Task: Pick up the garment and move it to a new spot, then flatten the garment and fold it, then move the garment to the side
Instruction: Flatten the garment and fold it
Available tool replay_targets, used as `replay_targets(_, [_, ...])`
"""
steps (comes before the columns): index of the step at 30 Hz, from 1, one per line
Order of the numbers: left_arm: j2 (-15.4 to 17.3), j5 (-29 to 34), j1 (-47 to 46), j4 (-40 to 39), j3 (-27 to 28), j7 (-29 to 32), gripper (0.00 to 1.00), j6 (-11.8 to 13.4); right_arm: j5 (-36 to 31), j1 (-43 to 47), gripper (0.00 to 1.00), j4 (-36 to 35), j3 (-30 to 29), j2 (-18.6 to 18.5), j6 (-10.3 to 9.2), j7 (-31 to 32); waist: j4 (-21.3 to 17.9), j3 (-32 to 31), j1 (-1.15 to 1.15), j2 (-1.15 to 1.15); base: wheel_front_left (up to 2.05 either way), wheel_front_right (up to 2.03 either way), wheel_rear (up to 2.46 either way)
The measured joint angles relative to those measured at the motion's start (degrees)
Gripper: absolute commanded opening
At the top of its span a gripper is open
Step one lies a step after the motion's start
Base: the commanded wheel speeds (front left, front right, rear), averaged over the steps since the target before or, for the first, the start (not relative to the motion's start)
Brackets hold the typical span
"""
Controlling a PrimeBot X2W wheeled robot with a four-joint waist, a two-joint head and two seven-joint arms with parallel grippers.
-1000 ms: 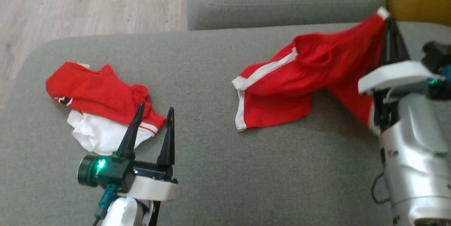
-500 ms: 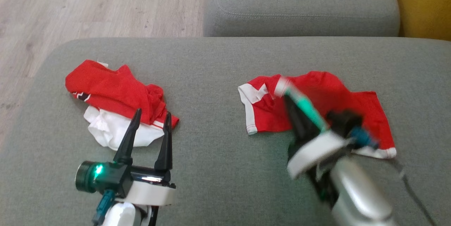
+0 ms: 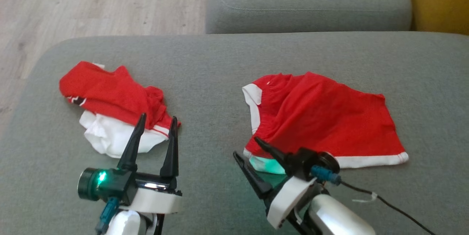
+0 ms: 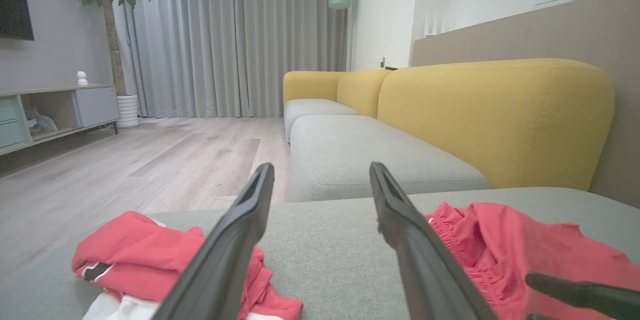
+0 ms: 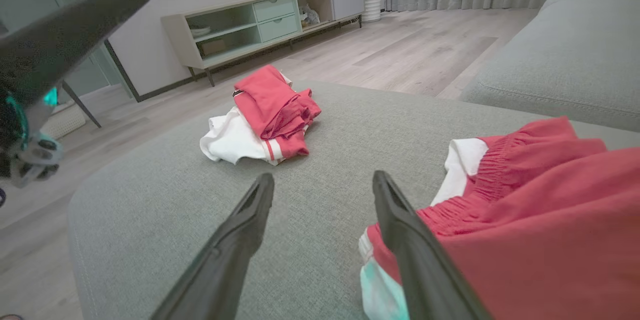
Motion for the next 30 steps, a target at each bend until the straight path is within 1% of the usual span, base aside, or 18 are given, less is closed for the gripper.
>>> replay_targets(3, [-0.01,-0.01,-0.01,0.00,-0.01,0.00,1.00,0.04,1.78,-1.05,1.00,-0.65,-0.26,-0.02,0.00,-0.77,-1.05,0.03,0.00,0.00,0.00,0.00,0.00])
replay_targets(6, [-0.02,-0.09,-0.01,-0.01,-0.05,0.00,1.00,0.05,2.72,-1.63,1.00,-2.13,-3.31,0.00,0.00,-2.02,-2.20,-0.02,0.00,0.00,0.00,0.00,0.00])
replay_targets(9, [-0.03,-0.29,0.00,-0.07,0.04,0.00,1.00,0.08,1.16,-1.56,1.00,-3.25,-10.59,0.02,0.00,-3.00,-3.57,-0.13,0.00,0.00,0.00,0.00,0.00])
replay_targets(12, [-0.04,-0.85,0.01,-0.13,0.16,0.00,1.00,0.05,-3.20,-0.69,1.00,-4.87,-20.09,0.02,0.00,-3.52,-5.14,-0.18,0.00,0.00,0.00,0.00,0.00])
replay_targets(14, [-0.05,-1.07,0.01,-0.13,0.19,0.00,1.00,0.01,-6.82,1.12,1.00,-6.46,-26.17,0.01,0.00,-3.59,-6.21,-0.18,0.00,0.00,0.00,0.00,0.00])
replay_targets(16, [-0.07,-1.65,0.02,-0.13,0.26,0.00,1.00,-0.02,-8.87,3.69,1.00,-7.92,-31.39,0.03,0.00,-3.65,-7.26,-0.12,0.00,0.00,0.00,0.00,0.00])
replay_targets(19, [-0.10,-1.83,0.05,-0.13,0.37,0.00,1.00,-0.04,-11.83,7.24,1.00,-9.81,-38.11,0.08,0.00,-3.65,-8.81,0.08,0.00,0.00,0.00,0.00,0.00])
replay_targets(21, [-0.16,-1.86,0.08,-0.08,0.31,0.00,1.00,-0.12,-12.87,8.83,1.00,-10.39,-41.07,0.08,0.00,-3.65,-9.75,0.23,0.00,0.00,0.00,0.00,0.00])
replay_targets(22, [-0.20,-2.25,0.08,0.36,0.00,0.00,1.00,-0.60,-13.29,10.04,1.00,-10.42,-43.13,0.24,0.00,-3.65,-10.46,0.40,0.00,0.00,0.00,0.00,0.00])
replay_targets(26, [-0.27,-2.45,0.04,1.19,-0.60,0.00,1.00,-0.62,-13.23,11.84,1.00,-9.39,-43.80,0.48,0.00,-3.55,-11.37,0.79,0.00,0.00,0.00,0.00,0.00])
replay_targets(30, [-0.30,-2.76,0.03,2.05,-1.26,0.00,1.00,-1.05,-11.48,11.73,1.00,-9.33,-44.04,0.79,0.00,-3.56,-11.93,1.19,0.00,0.00,0.00,0.00,0.00])
